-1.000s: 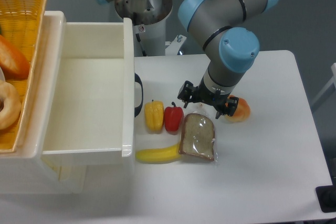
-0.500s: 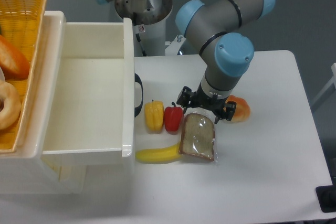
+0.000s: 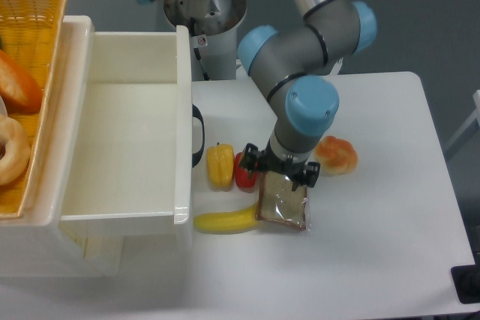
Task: Pick up the toast
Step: 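Lower the gripper onto the bagged toast and close on its edge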
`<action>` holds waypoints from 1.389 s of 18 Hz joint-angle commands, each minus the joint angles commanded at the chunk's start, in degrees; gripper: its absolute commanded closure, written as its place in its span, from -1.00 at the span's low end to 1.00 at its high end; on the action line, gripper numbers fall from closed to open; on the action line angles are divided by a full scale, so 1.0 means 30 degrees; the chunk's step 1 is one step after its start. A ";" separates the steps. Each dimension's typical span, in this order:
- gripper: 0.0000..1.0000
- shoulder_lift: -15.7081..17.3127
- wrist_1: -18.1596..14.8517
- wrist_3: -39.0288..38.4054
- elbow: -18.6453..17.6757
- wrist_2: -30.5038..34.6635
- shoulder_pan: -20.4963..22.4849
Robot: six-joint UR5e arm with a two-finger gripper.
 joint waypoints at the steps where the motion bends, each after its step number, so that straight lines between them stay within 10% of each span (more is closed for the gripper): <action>1: -1.00 -0.0088 0.0087 0.0000 -0.0058 0.0000 -0.0088; 18: -0.98 -0.1231 0.0205 0.0205 0.0117 0.0791 -0.0294; 25: -0.41 -0.1232 0.0176 0.0176 0.0117 0.0791 -0.0265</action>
